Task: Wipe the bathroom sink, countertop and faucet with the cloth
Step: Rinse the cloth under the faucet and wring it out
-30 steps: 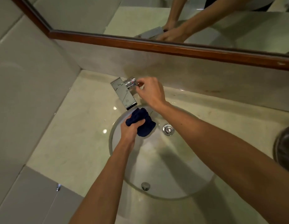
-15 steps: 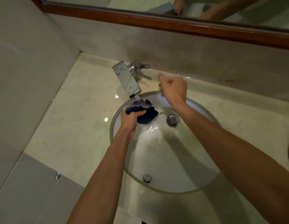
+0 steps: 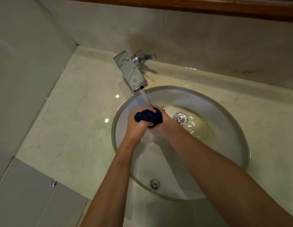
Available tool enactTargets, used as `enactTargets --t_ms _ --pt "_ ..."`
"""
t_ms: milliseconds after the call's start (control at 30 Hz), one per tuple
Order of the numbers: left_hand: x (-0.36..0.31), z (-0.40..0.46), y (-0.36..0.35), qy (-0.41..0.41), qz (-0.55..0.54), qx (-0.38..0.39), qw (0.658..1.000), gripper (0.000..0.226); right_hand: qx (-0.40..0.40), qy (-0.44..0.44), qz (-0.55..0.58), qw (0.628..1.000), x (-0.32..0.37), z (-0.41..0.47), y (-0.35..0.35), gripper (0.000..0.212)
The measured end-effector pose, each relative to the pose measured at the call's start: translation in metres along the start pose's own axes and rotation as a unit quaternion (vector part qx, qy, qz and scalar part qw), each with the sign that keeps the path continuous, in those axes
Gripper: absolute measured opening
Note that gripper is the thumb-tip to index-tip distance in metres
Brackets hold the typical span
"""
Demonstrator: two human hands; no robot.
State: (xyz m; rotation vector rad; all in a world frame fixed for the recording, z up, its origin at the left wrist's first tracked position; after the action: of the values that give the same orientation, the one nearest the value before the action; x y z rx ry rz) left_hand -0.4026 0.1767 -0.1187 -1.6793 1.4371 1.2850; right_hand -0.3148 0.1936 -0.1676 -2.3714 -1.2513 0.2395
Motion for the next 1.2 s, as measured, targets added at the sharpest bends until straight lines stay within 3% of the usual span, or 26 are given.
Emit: enactTargets --t_ms 133,233,333,400,500,600,700,767,867,967,1033,1133,1200 --pt "-0.003 -0.019 0.01 -0.145 0.071 0.073 0.984 0.058 -0.006 0.074 -0.09 0.993 0.012 -0.002 -0.007 0.034" --pt "0.006 -0.026 0.016 -0.144 0.091 0.127 0.977 0.054 -0.024 0.112 -0.139 0.984 0.022 0.006 -0.003 0.025" --pt "0.013 -0.02 0.022 -0.071 0.087 0.038 0.993 0.053 -0.114 0.266 -0.261 0.921 0.034 0.017 0.014 0.022" --pt "0.013 -0.012 0.016 -0.015 0.091 0.02 0.995 0.075 -0.08 0.379 -0.285 0.877 0.035 0.013 0.018 0.031" --pt "0.01 0.0 -0.004 0.019 0.065 0.078 0.995 0.105 0.009 0.505 -0.347 0.79 0.029 -0.002 0.012 0.034" --pt "0.005 0.013 -0.011 0.016 0.064 0.032 0.997 0.096 0.004 0.608 -0.384 0.695 0.027 -0.01 -0.005 0.04" --pt "0.0 0.023 -0.006 -0.014 0.029 -0.034 0.999 0.052 0.022 0.603 -0.372 0.706 0.024 -0.002 -0.013 0.039" --pt "0.0 0.026 -0.002 -0.029 0.001 -0.055 0.998 0.035 0.042 0.577 -0.375 0.724 0.025 0.002 -0.01 0.057" --pt "-0.001 0.028 0.0 -0.064 0.012 -0.066 0.996 0.034 0.038 0.545 -0.425 0.722 0.033 0.01 0.004 0.084" --pt "-0.003 0.03 -0.002 -0.085 0.027 -0.077 0.993 0.04 0.044 0.527 -0.456 0.716 0.037 0.025 0.017 0.095" --pt "-0.003 0.031 -0.005 -0.088 0.023 -0.087 0.992 0.041 0.054 0.503 -0.483 0.715 0.033 0.037 0.018 0.088" --pt "0.0 0.03 -0.004 -0.106 0.02 -0.108 0.988 0.042 -0.007 0.521 -0.577 0.63 0.039 0.052 0.017 0.052" --pt "0.001 0.028 0.0 -0.113 0.022 -0.133 0.984 0.042 -0.018 0.524 -0.604 0.601 0.044 0.055 0.008 0.027"
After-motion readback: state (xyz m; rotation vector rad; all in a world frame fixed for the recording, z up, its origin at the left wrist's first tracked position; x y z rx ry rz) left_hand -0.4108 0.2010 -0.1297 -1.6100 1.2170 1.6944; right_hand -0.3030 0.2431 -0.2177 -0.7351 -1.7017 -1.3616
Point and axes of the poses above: each hand's wrist, its own z-axis towards the middle knuckle, its own y-axis out of the back of the hand, x = y × z, the point moved 5 cm from there along z, towards the middle knuckle, and after that the axes turned 5 degrees about -x, right-handed, at the moved point
